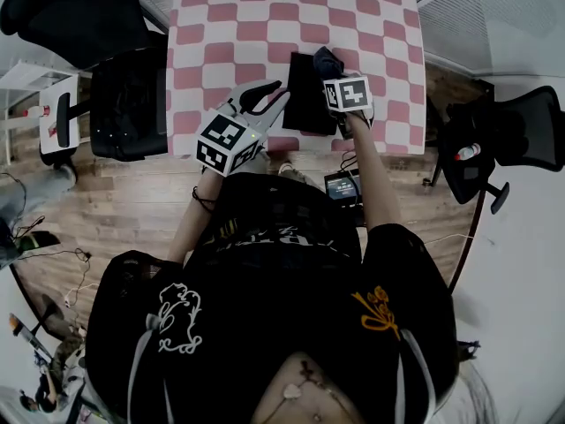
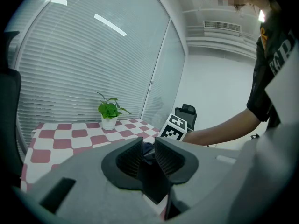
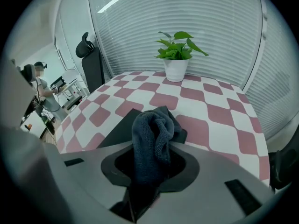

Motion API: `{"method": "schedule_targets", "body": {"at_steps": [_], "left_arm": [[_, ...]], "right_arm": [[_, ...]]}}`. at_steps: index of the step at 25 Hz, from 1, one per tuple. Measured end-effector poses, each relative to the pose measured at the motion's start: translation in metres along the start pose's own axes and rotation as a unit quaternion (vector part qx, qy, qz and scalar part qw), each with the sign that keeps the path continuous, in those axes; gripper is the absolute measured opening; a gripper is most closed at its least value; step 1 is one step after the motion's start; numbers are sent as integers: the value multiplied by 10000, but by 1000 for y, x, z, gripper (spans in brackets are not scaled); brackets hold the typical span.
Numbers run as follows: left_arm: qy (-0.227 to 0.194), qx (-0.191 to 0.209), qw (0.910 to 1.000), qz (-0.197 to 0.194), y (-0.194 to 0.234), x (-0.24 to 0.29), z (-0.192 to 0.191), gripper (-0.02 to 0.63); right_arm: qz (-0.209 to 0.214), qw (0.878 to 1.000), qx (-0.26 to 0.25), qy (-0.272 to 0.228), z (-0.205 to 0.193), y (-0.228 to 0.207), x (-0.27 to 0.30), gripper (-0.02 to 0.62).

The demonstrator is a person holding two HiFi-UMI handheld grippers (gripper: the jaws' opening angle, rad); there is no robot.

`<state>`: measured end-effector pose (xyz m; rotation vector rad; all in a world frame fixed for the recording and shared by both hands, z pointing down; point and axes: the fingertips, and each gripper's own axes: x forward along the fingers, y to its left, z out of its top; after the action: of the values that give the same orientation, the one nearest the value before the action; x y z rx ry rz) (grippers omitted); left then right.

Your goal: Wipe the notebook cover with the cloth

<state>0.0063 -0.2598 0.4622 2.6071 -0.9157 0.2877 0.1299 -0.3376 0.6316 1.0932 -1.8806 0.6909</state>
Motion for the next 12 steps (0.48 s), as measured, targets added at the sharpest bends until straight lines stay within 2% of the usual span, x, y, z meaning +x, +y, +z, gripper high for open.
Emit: {"method": "schedule_targets", "body": {"at_steps": [12], "left_arm": [[5,20,10000,-88,-16,1,-3,74]], "right_arm": [[227,9997,-17,-15,-33,25,-17,91]]}}
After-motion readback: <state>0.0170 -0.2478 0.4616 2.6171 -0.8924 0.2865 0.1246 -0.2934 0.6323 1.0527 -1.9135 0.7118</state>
